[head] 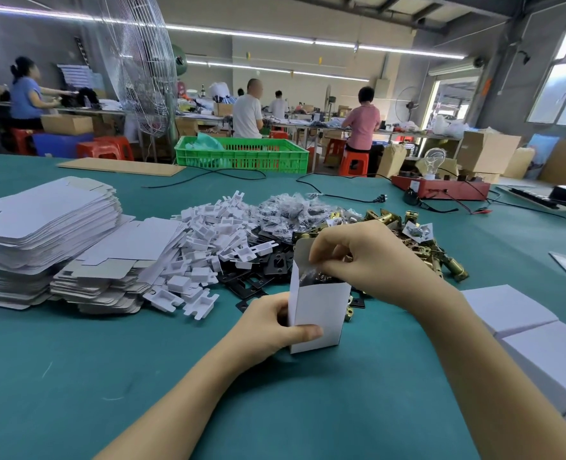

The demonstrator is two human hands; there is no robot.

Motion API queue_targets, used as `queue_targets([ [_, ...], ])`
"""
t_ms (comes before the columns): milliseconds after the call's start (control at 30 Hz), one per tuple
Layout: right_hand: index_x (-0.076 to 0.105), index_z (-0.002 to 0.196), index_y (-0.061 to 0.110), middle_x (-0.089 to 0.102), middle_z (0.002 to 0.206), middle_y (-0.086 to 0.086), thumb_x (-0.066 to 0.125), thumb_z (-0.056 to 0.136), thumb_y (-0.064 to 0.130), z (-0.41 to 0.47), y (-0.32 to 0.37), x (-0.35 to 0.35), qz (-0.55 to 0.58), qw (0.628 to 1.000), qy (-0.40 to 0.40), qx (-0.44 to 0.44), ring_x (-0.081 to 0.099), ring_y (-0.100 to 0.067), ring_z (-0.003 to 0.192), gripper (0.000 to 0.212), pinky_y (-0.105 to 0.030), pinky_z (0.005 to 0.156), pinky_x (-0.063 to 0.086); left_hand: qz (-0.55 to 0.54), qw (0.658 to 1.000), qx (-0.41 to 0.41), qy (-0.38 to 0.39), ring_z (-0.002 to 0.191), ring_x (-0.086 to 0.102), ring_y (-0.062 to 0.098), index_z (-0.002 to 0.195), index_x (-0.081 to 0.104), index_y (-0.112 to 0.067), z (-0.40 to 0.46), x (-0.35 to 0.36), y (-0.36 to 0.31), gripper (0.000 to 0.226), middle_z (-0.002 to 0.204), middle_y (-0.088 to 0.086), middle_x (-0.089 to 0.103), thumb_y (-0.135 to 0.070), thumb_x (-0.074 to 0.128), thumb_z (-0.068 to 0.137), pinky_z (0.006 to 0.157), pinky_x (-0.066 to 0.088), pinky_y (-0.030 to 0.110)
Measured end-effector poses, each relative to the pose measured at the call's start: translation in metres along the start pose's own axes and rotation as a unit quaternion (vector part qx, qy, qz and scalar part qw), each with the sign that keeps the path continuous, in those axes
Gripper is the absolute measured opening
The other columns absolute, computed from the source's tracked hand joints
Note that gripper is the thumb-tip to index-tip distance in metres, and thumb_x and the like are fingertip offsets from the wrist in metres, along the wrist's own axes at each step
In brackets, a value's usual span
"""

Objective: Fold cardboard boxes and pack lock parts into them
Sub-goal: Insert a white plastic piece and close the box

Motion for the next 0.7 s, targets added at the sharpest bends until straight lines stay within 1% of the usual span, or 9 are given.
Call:
queue_targets([
  [167,0.072,0.089,0.012,0.072,0.082,0.002,0.068,0.084,0.004,0.001,-0.003,-0.003,0.026,1.0,-0.003,0.01,0.063,0.002,0.071,0.01,-0.006,0.066,0.044,0.001,1.0,0.0,-0.002,0.09,0.069,0.003,0.098,0.072,-0.045,0.0,0.0,0.001,0.034,0.097,-0.013,0.075,-0.04,0.08,0.065,0.074,0.049,0.015],
  [267,0.072,0.092,0.014,0.072,0.083,0.004,0.068,0.085,0.007,0.0,-0.003,-0.005,0.022,1.0,0.014,0.013,0.064,0.0,0.075,0.011,-0.009,0.068,0.047,0.001,1.0,0.0,-0.004,0.089,0.069,0.003,0.096,0.072,-0.045,0.0,0.0,0.001,0.033,0.097,-0.013,0.075,-0.041,0.08,0.064,0.074,0.049,0.015],
  [333,0.072,0.096,0.017,0.071,0.085,0.008,0.064,0.089,0.011,-0.001,-0.001,-0.002,0.01,0.999,0.051,0.017,0.064,0.0,0.078,0.012,-0.012,0.071,0.048,0.0,1.0,0.001,-0.005,0.089,0.069,0.003,0.095,0.073,-0.044,0.0,-0.001,0.001,0.031,0.096,-0.013,0.075,-0.036,0.081,0.067,0.074,0.049,0.015],
  [433,0.071,0.104,0.021,0.063,0.085,0.018,0.056,0.095,0.017,-0.002,0.002,0.009,-0.036,0.99,0.132,0.021,0.056,0.006,0.077,0.019,-0.008,0.068,0.042,-0.003,1.0,0.003,-0.006,0.087,0.069,0.003,0.093,0.074,-0.043,-0.001,-0.001,-0.001,0.028,0.095,-0.012,0.075,-0.029,0.081,0.069,0.072,0.048,0.014],
  [500,0.071,0.108,0.019,0.058,0.083,0.02,0.053,0.096,0.017,-0.002,0.004,0.014,-0.055,0.986,0.155,0.02,0.052,0.009,0.072,0.021,-0.005,0.065,0.039,0.0,1.0,0.004,-0.004,0.087,0.069,0.003,0.093,0.073,-0.041,0.0,-0.001,-0.001,0.027,0.095,-0.012,0.075,-0.028,0.081,0.07,0.072,0.048,0.014],
  [533,0.07,0.108,0.019,0.058,0.084,0.019,0.053,0.096,0.017,-0.002,0.005,0.014,-0.054,0.987,0.151,0.022,0.051,0.011,0.07,0.022,-0.004,0.065,0.038,0.003,1.0,0.003,-0.006,0.087,0.069,0.003,0.093,0.073,-0.041,0.0,-0.001,0.0,0.027,0.095,-0.012,0.075,-0.029,0.081,0.069,0.072,0.049,0.015],
  [600,0.071,0.106,0.019,0.06,0.085,0.017,0.054,0.095,0.016,0.0,0.004,0.008,-0.042,0.992,0.117,0.027,0.051,0.011,0.07,0.02,-0.003,0.065,0.038,0.007,1.0,0.002,-0.008,0.089,0.069,0.005,0.094,0.073,-0.04,0.001,-0.001,0.001,0.028,0.096,-0.011,0.075,-0.033,0.081,0.067,0.075,0.052,0.019],
  [667,0.072,0.103,0.018,0.062,0.084,0.013,0.054,0.095,0.015,-0.001,0.002,0.002,-0.045,0.995,0.085,0.036,0.053,0.006,0.069,0.02,-0.005,0.064,0.039,0.01,1.0,0.004,-0.005,0.093,0.069,0.008,0.095,0.073,-0.04,0.001,-0.001,0.002,0.031,0.098,-0.01,0.075,-0.038,0.08,0.065,0.081,0.055,0.024],
  [700,0.072,0.103,0.018,0.064,0.087,0.011,0.053,0.095,0.013,-0.002,0.002,0.002,-0.056,0.993,0.091,0.041,0.054,0.003,0.07,0.022,-0.006,0.063,0.04,0.01,1.0,0.006,-0.003,0.092,0.069,0.007,0.095,0.073,-0.041,0.001,-0.001,0.002,0.031,0.098,-0.011,0.075,-0.04,0.08,0.065,0.08,0.054,0.024],
])
Point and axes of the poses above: each hand's wrist, its own z-axis towards the middle knuckle, its own x-axis out of the palm, y = z × x, the point moved 4 cm from there along z, towards the middle knuckle
